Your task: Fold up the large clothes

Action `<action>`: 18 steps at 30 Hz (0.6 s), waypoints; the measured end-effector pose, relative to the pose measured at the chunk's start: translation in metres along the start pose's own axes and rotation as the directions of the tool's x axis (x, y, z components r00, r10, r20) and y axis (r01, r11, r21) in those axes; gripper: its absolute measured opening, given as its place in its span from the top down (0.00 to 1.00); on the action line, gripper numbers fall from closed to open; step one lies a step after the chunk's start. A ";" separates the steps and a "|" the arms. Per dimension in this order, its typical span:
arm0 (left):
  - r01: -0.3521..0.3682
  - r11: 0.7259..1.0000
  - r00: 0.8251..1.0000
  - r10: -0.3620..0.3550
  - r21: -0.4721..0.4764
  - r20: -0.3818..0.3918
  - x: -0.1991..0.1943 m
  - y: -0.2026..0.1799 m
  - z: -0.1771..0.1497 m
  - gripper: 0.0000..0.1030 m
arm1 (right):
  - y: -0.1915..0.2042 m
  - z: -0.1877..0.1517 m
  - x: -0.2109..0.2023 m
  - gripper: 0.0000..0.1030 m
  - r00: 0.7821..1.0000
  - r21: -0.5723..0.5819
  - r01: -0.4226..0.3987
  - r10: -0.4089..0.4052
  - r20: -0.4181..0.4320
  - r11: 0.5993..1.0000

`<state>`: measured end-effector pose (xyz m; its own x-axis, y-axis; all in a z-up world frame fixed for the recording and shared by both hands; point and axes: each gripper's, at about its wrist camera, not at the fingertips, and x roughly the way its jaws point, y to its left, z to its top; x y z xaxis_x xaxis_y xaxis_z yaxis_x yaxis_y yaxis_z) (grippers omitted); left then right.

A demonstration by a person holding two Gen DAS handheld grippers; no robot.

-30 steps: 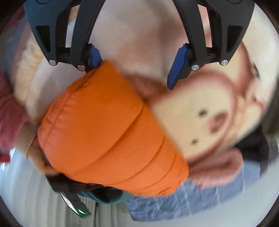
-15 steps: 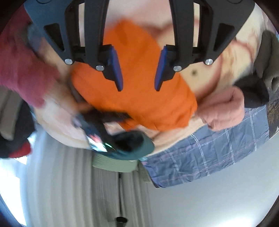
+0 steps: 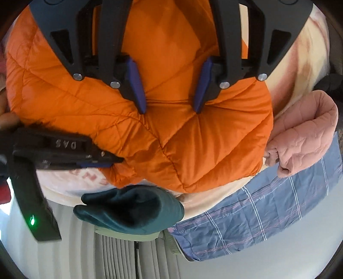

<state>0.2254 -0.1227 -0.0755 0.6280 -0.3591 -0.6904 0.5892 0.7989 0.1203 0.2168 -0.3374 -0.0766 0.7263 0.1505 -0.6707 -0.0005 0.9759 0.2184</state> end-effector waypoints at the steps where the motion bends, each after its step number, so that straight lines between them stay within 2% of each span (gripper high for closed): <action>1: 0.008 1.000 1.000 -0.008 0.003 0.006 -0.001 0.001 -0.001 0.54 | 0.001 0.002 -0.010 0.69 1.000 0.003 0.004 -0.004 0.003 1.000; 3: 0.019 1.000 1.000 -0.019 -0.006 0.019 0.002 0.008 -0.001 0.54 | 0.002 0.003 -0.038 0.69 1.000 0.019 -0.016 0.016 0.023 1.000; 5: 0.031 0.999 0.999 -0.030 -0.020 0.037 0.000 0.010 -0.003 0.54 | 0.010 -0.004 -0.074 0.69 0.997 -0.017 -0.054 0.055 0.051 0.998; 6: 0.035 0.999 0.999 -0.034 -0.024 0.043 -0.001 0.011 -0.004 0.54 | 0.015 -0.010 -0.088 0.69 0.997 -0.042 -0.046 0.049 0.061 0.998; 8: 0.037 0.999 0.998 -0.036 -0.026 0.051 -0.003 0.011 -0.005 0.54 | 0.025 -0.028 -0.112 0.69 0.997 -0.083 -0.049 0.055 0.063 0.995; 10: 0.038 0.999 0.998 -0.037 -0.025 0.054 -0.001 0.010 -0.004 0.54 | 0.034 -0.055 -0.128 0.70 0.992 -0.100 -0.115 0.119 0.035 0.988; 11: 0.039 0.999 0.998 -0.037 -0.025 0.057 -0.001 0.010 -0.004 0.54 | 0.039 -0.073 -0.128 0.71 0.990 -0.107 -0.140 0.142 0.008 0.984; 14: 0.057 0.998 0.996 -0.055 -0.028 0.074 -0.003 0.010 -0.006 0.54 | 0.039 -0.110 -0.103 0.71 0.998 -0.093 -0.043 0.038 -0.050 0.995; 15: 0.068 0.997 0.995 -0.066 -0.028 0.080 -0.004 0.010 -0.006 0.54 | 0.035 -0.119 -0.094 0.71 0.997 -0.052 -0.041 0.038 -0.064 0.998; 18: 0.055 0.998 0.995 -0.054 -0.011 0.087 -0.004 0.006 -0.007 0.53 | 0.033 -0.117 -0.093 0.72 0.996 0.000 -0.042 0.042 -0.082 0.999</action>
<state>0.2225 -0.1133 -0.0774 0.6371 -0.4427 -0.6310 0.6174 0.7832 0.0739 0.0693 -0.3007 -0.0899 0.6671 0.2039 -0.7165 -0.0315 0.9687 0.2463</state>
